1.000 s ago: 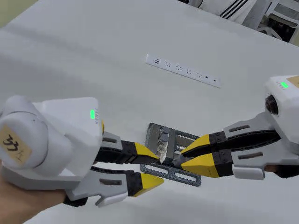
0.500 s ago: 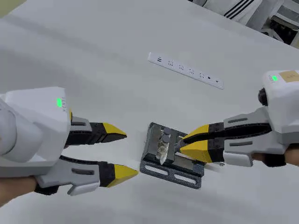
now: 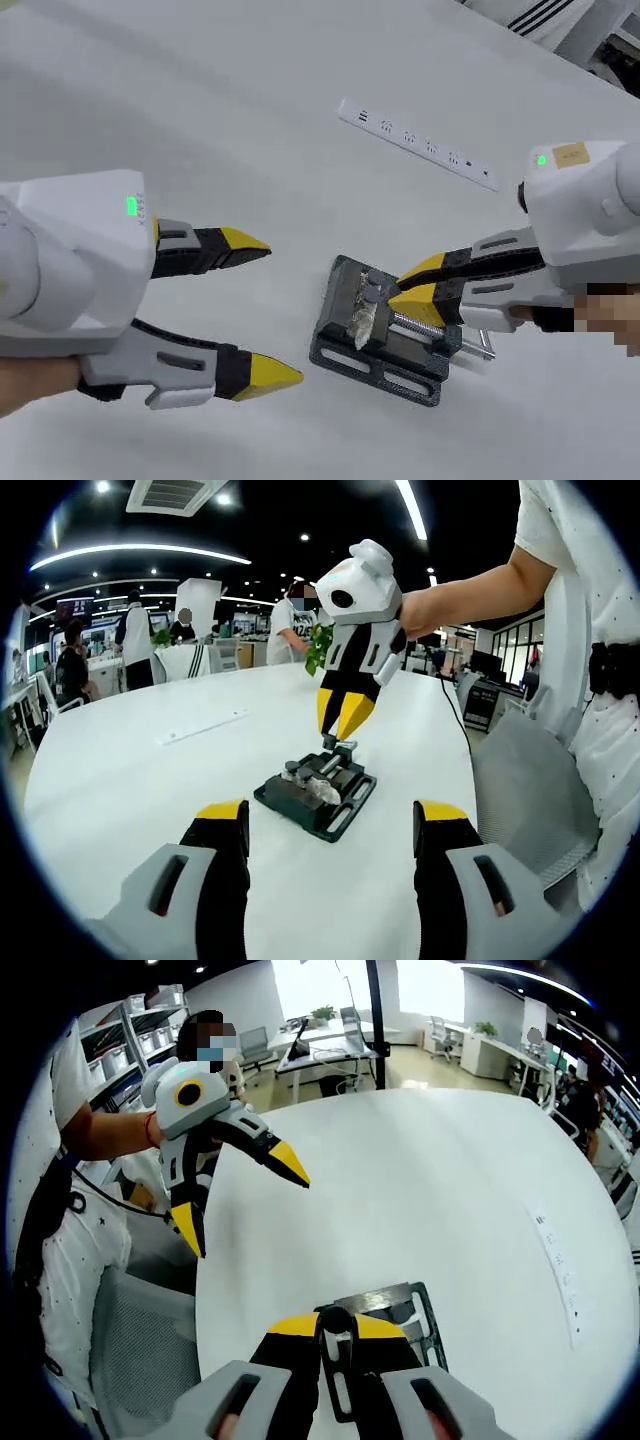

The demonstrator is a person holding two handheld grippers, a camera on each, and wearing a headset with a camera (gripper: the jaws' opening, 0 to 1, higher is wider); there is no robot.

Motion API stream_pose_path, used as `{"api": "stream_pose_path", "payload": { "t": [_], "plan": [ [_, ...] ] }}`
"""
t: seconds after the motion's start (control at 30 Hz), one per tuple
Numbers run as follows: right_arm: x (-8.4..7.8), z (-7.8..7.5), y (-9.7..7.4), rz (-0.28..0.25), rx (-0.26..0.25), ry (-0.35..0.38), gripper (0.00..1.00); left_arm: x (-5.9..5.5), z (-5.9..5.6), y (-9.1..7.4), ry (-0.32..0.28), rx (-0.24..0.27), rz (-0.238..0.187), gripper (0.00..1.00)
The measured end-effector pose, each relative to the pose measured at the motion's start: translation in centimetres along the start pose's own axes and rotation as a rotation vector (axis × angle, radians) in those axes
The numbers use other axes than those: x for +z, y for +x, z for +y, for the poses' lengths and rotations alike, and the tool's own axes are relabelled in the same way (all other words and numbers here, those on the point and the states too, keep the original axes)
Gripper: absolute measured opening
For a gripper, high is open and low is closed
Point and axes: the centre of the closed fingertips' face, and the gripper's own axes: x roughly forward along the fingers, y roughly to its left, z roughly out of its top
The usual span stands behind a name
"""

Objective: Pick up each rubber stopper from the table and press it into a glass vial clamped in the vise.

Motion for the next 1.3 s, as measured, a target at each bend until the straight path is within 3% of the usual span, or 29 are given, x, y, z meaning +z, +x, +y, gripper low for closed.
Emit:
{"api": "stream_pose_path", "payload": {
  "t": [0.37,0.67,1.3],
  "plan": [
    [-1.7,-0.4,2.7,0.104,-0.003,-0.038,0.05,-1.1,-0.3,1.2,-0.003,-0.034,-0.002,0.90],
    [-2.7,-0.9,3.8,0.156,-0.007,-0.067,0.05,-1.5,-0.4,1.5,-0.009,-0.043,-0.005,0.94],
    [-3.2,-1.0,4.3,0.186,0.003,-0.086,0.05,-1.8,-0.6,1.4,-0.020,-0.048,-0.011,0.93]
  ]
}}
